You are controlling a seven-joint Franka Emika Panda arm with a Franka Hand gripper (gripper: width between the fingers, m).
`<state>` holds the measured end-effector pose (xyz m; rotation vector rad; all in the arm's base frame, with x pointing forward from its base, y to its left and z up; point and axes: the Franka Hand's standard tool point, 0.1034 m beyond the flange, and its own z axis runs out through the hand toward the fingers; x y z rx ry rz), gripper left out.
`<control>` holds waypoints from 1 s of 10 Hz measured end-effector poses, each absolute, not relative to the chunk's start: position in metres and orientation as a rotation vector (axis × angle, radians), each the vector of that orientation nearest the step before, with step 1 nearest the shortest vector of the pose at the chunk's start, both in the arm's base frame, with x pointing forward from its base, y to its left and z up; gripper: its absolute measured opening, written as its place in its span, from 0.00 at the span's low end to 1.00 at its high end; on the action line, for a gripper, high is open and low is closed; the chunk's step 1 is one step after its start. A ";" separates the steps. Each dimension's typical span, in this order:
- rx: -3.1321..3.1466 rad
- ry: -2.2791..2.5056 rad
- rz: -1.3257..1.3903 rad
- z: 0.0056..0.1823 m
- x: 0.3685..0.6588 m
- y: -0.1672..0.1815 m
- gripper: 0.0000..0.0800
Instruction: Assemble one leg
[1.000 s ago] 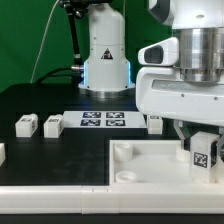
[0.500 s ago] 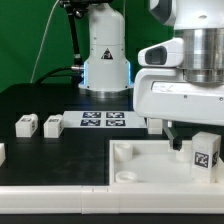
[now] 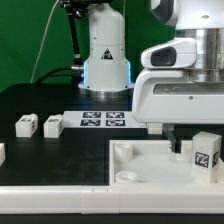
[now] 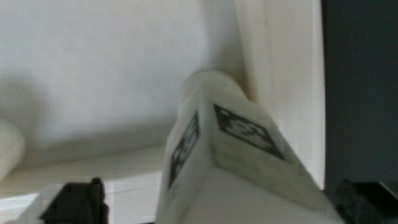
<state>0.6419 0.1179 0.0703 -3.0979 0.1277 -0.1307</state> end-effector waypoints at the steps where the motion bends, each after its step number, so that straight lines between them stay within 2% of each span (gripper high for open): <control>1: -3.107 -0.045 -0.136 0.070 0.642 0.118 0.81; 8: -3.015 -0.979 -0.131 0.070 0.641 0.117 0.81; 10: -3.016 -0.976 -0.131 0.070 0.641 0.116 0.81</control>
Offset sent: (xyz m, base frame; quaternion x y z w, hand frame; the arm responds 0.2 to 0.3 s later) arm -0.0076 0.0142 0.0008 0.0300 -0.0095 -0.1765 0.9838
